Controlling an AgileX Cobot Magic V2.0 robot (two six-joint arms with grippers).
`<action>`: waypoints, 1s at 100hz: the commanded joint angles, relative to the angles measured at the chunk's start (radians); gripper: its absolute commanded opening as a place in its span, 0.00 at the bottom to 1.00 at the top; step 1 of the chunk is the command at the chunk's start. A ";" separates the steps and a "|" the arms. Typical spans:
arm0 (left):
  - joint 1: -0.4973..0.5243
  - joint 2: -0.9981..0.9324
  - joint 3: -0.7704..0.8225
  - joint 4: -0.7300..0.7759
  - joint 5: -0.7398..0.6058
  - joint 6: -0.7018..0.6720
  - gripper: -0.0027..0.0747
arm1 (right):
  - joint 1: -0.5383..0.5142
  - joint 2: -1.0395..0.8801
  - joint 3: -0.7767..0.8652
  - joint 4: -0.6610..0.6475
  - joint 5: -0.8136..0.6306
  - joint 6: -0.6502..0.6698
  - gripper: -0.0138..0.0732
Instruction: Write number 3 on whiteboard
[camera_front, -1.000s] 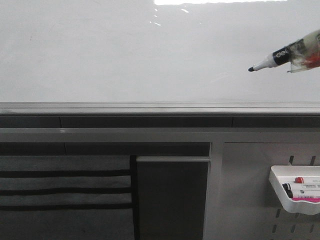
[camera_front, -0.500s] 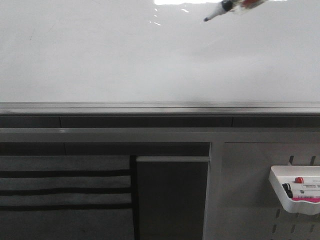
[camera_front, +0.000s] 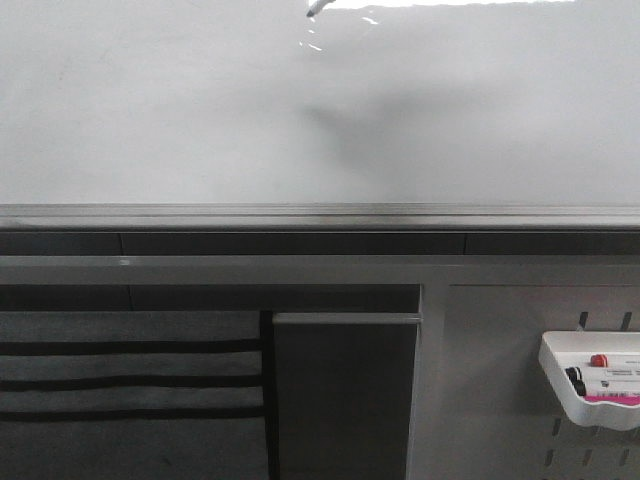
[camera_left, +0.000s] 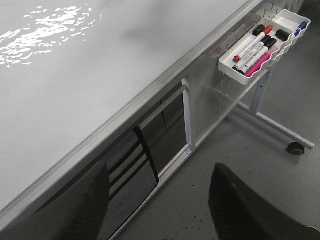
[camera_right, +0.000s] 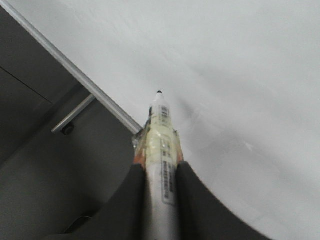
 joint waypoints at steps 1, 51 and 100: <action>0.004 -0.001 -0.026 -0.026 -0.063 -0.010 0.56 | -0.005 0.017 -0.074 0.011 -0.030 0.006 0.20; 0.004 -0.001 -0.026 -0.026 -0.063 -0.010 0.56 | -0.071 0.072 -0.076 -0.115 0.012 0.020 0.20; 0.004 -0.001 -0.026 -0.026 -0.065 -0.008 0.56 | -0.092 0.045 0.094 -0.090 -0.038 0.028 0.20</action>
